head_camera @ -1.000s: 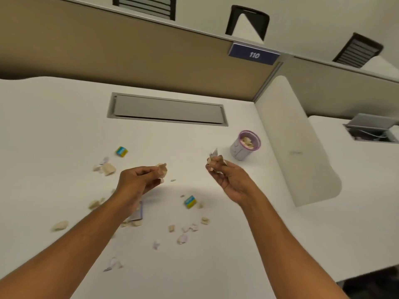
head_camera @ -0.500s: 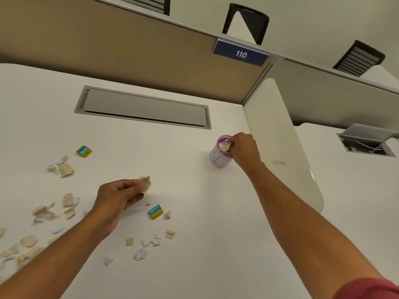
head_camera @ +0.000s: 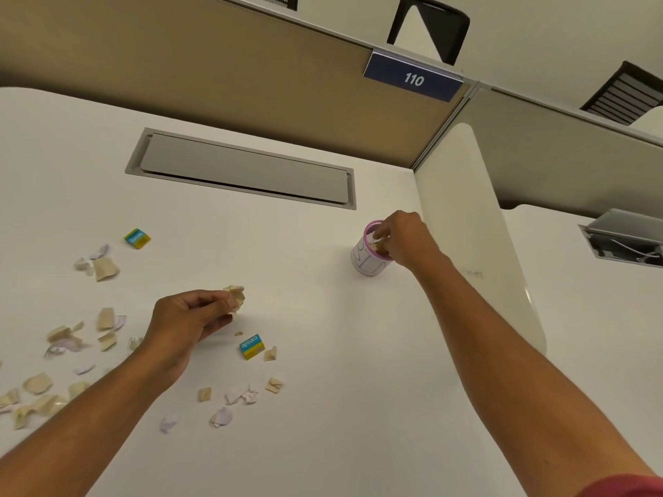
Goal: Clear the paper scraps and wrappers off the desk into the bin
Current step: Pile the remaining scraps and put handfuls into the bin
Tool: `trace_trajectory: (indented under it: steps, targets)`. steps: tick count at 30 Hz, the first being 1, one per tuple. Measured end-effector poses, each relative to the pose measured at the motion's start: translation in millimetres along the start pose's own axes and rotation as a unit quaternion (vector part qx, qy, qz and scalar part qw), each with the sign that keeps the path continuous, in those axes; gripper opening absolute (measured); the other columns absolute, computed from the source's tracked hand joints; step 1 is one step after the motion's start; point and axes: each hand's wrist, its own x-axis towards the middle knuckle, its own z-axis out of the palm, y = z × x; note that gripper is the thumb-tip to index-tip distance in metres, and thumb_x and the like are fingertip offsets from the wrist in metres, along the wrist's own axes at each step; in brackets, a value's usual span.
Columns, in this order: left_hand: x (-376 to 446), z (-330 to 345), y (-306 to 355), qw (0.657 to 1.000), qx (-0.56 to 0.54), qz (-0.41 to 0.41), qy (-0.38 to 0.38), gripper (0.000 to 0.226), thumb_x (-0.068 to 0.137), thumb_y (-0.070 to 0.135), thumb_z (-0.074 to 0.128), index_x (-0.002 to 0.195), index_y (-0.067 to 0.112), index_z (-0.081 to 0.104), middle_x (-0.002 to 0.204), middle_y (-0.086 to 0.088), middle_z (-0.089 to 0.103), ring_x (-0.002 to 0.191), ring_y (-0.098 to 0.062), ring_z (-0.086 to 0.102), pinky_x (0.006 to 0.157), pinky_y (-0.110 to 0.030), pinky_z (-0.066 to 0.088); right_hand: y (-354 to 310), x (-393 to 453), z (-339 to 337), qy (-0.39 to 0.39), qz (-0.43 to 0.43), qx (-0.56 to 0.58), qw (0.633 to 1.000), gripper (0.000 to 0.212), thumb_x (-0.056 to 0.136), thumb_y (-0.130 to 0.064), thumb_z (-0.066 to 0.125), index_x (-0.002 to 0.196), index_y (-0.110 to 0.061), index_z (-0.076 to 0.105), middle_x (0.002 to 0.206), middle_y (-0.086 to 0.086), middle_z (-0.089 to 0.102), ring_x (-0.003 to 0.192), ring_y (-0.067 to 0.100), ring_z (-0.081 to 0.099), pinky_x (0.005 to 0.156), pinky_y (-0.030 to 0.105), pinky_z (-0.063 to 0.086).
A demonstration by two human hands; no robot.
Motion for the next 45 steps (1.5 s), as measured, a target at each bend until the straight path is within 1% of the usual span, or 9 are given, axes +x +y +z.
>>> trace_trajectory:
  steps: [4, 14, 20, 25, 29, 34, 38, 42, 45]
  targets:
    - [-4.1, 0.8, 1.7, 1.0, -0.001, 0.008, -0.007, 0.022, 0.085, 0.001, 0.079, 0.107, -0.002, 0.077, 0.111, -0.01, 0.08, 0.106, -0.023, 0.076, 0.087, -0.029, 0.064, -5.1, 6.5, 16.5, -0.041, 0.002, -0.048, 0.998, 0.029, 0.092, -0.012, 0.065, 0.12, -0.009, 0.071, 0.121, 0.014, 0.069, 0.107, 0.033, 0.068, 0.093, 0.037, 0.057]
    - [-5.2, -4.6, 2.6, 1.0, -0.009, 0.016, 0.001, 0.017, 0.085, -0.001, 0.079, 0.101, -0.002, 0.078, 0.105, -0.008, 0.082, 0.099, -0.018, 0.078, 0.077, -0.022, 0.064, -8.5, 22.0, 15.4, -0.068, 0.004, -0.066, 0.996, 0.035, 0.092, -0.014, 0.067, 0.125, -0.001, 0.062, 0.124, 0.017, 0.067, 0.114, 0.034, 0.065, 0.087, 0.034, 0.053]
    - [-1.7, 10.2, 8.4, 1.0, 0.016, 0.017, -0.009, 0.021, 0.083, 0.004, 0.082, 0.104, 0.0, 0.079, 0.107, -0.008, 0.081, 0.102, -0.021, 0.078, 0.085, -0.029, 0.064, 0.0, 16.8, -1.1, -0.01, 0.036, 0.042, 0.998, 0.012, 0.078, -0.013, 0.082, 0.09, -0.012, 0.082, 0.107, 0.01, 0.073, 0.083, 0.026, 0.067, 0.076, 0.032, 0.058]
    - [5.1, 48.7, 21.3, 0.997, 0.032, 0.034, -0.065, 0.022, 0.083, 0.004, 0.083, 0.104, 0.0, 0.079, 0.109, -0.007, 0.081, 0.102, -0.021, 0.078, 0.085, -0.03, 0.065, 12.2, -9.8, -10.3, 0.051, 0.046, 0.158, 0.985, 0.014, 0.078, -0.014, 0.086, 0.091, -0.009, 0.082, 0.102, 0.008, 0.073, 0.091, 0.025, 0.068, 0.07, 0.029, 0.052]
    - [13.1, 92.5, 37.2, 0.992, 0.052, 0.055, -0.101, 0.018, 0.082, 0.003, 0.084, 0.099, 0.0, 0.079, 0.105, -0.008, 0.082, 0.098, -0.022, 0.079, 0.078, -0.026, 0.064, 22.1, -34.4, -8.6, 0.104, 0.054, 0.273, 0.955, 0.01, 0.082, -0.001, 0.077, 0.089, -0.007, 0.081, 0.099, 0.008, 0.076, 0.087, 0.026, 0.072, 0.076, 0.037, 0.062]
    - [27.5, 154.8, 60.2, 0.978, 0.116, 0.107, -0.14, 0.016, 0.081, 0.002, 0.085, 0.095, 0.0, 0.079, 0.105, -0.01, 0.081, 0.098, -0.024, 0.079, 0.088, -0.039, 0.063, 27.3, -74.4, 16.7, 0.167, 0.089, 0.482, 0.856, 0.014, 0.081, 0.001, 0.072, 0.082, -0.011, 0.078, 0.074, 0.003, 0.075, 0.059, 0.021, 0.074, 0.056, 0.033, 0.062]
    - [39.8, 208.2, 72.4, 0.933, 0.249, 0.203, -0.165, 0.013, 0.081, 0.006, 0.085, 0.094, 0.007, 0.083, 0.099, -0.005, 0.082, 0.091, -0.018, 0.079, 0.084, -0.035, 0.066, 9.9, -118.5, 76.6, 0.108, 0.113, 0.542, 0.826, 0.014, 0.083, 0.002, 0.071, 0.08, -0.011, 0.078, 0.067, 0.0, 0.072, 0.057, 0.017, 0.071, 0.054, 0.03, 0.06]
    - [53.0, 250.9, 72.9, 0.819, 0.428, 0.331, -0.193, 0.01, 0.086, 0.01, 0.08, 0.094, 0.014, 0.084, 0.093, 0.002, 0.08, 0.091, -0.015, 0.075, 0.082, -0.028, 0.063, -14.5, -151.9, 129.4, 0.039, 0.106, 0.502, 0.858, 0.009, 0.084, -0.01, 0.073, 0.084, -0.017, 0.079, 0.074, -0.004, 0.076, 0.058, 0.011, 0.071, 0.062, 0.026, 0.06]
    - [62.6, 272.6, 68.7, 0.743, 0.518, 0.37, -0.205, 0.007, 0.086, 0.016, 0.079, 0.093, 0.015, 0.079, 0.093, 0.0, 0.076, 0.089, -0.019, 0.07, 0.077, -0.032, 0.06, -30.0, -163.0, 150.5, 0.012, 0.084, 0.468, 0.879, 0.009, 0.087, -0.018, 0.071, 0.09, -0.021, 0.079, 0.084, -0.011, 0.076, 0.072, 0.004, 0.07, 0.071, 0.017, 0.058]
